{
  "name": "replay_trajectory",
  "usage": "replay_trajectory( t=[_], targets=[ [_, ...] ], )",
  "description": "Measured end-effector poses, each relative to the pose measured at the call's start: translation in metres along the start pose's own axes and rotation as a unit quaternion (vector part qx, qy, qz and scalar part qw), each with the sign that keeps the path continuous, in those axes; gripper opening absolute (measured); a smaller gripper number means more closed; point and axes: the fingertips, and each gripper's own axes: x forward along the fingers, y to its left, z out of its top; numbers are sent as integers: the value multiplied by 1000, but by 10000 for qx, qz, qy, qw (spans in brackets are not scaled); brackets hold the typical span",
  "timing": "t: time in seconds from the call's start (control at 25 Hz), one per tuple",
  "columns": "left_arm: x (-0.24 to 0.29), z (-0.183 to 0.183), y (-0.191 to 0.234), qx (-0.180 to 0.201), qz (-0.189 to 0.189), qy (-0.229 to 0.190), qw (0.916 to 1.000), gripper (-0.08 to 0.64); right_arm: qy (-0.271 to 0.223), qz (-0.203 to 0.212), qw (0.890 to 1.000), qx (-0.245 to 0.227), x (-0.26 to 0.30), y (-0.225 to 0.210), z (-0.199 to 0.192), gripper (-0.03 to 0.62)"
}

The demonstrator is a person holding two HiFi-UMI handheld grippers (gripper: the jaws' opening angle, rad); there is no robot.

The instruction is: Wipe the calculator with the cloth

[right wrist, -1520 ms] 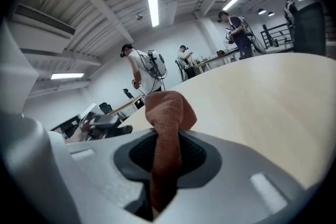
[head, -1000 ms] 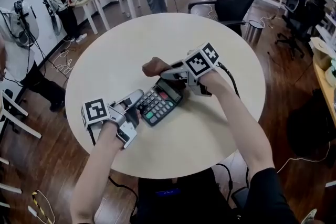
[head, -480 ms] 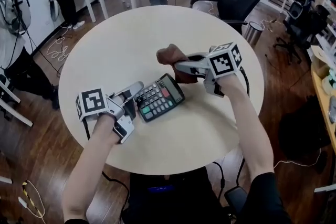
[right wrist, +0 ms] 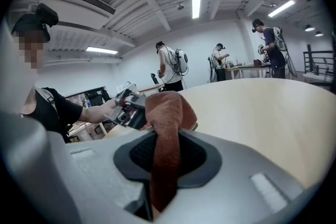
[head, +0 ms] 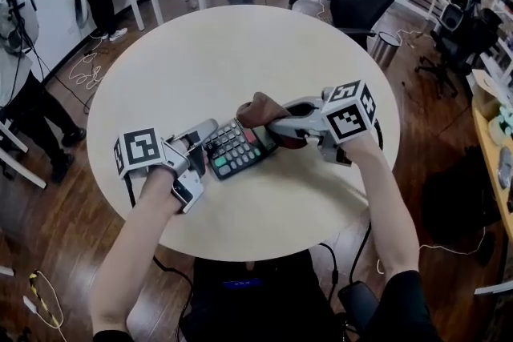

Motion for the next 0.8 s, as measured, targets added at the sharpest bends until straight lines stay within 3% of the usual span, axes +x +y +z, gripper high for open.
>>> replay_trajectory(
  t=[0.12, 0.32, 0.44, 0.52, 0.56, 0.6, 0.64, 0.72, 0.8],
  targets=[
    [-1, 1, -1, 48, 37, -29, 10000, 143, -89, 105, 9999, -7, -12, 29, -13, 64],
    [0, -2, -4, 188, 24, -3, 9998, 143, 34, 764, 9970, -134, -23, 88, -42, 64],
    [2, -10, -9, 503, 32, 166, 9986, 164, -299, 246, 9993, -11, -41, 77, -43, 64],
    [0, -10, -19, 1278, 130, 334, 9911, 215, -748, -299, 9964, 255, -58, 62, -37, 64],
    [0, -11, -28, 1899, 205, 449, 9806, 215, -1009, -565, 9925, 405, -68, 56, -35, 64],
    [2, -17, -41, 2622, 289, 629, 9625, 215, -1279, -813, 9869, 549, -78, 49, -32, 64],
    [7, -28, -55, 3374, 384, 879, 9365, 215, -1552, -1036, 9801, 679, -89, 44, -29, 64],
    [27, -62, -80, 4708, 587, 1473, 8679, 219, -2088, -1339, 9645, 911, -109, 37, -23, 64],
    [48, -97, -93, 5704, 842, 2012, 7919, 219, -2491, -1436, 9517, 1075, -122, 37, -19, 64]
  ],
)
